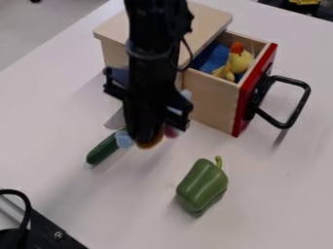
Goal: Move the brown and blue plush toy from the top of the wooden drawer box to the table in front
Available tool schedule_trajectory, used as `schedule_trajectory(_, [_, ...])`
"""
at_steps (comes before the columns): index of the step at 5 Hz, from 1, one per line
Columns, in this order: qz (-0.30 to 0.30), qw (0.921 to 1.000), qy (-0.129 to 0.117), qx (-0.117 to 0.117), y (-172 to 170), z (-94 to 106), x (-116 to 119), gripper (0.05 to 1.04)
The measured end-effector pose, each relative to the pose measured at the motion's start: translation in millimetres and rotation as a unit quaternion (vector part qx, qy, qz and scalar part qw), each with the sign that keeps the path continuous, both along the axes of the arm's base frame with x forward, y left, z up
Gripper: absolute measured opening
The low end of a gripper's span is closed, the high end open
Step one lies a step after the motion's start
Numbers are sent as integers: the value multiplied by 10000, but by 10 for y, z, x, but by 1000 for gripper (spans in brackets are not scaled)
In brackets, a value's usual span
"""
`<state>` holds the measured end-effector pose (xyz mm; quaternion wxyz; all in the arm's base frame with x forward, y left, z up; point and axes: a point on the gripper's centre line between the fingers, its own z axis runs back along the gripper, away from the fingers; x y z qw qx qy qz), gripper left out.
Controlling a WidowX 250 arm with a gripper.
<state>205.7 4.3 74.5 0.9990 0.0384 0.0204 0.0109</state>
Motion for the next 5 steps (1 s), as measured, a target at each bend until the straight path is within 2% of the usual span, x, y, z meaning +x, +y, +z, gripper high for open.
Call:
schedule_trajectory(1, [49, 9995, 302, -81, -26, -227, -118, 128])
schedule_trajectory(2, [156, 9988, 454, -129, -36, -334, -212, 334])
schedule_trajectory(3, [189, 9981, 575, -113, -22, -318, -304, 627])
schedule_trajectory(4, [257, 9990, 350, -41, 2, -124, -402, 925])
schedule_trajectory(5, [296, 9995, 71, -45, 7, 54, -540, 1003])
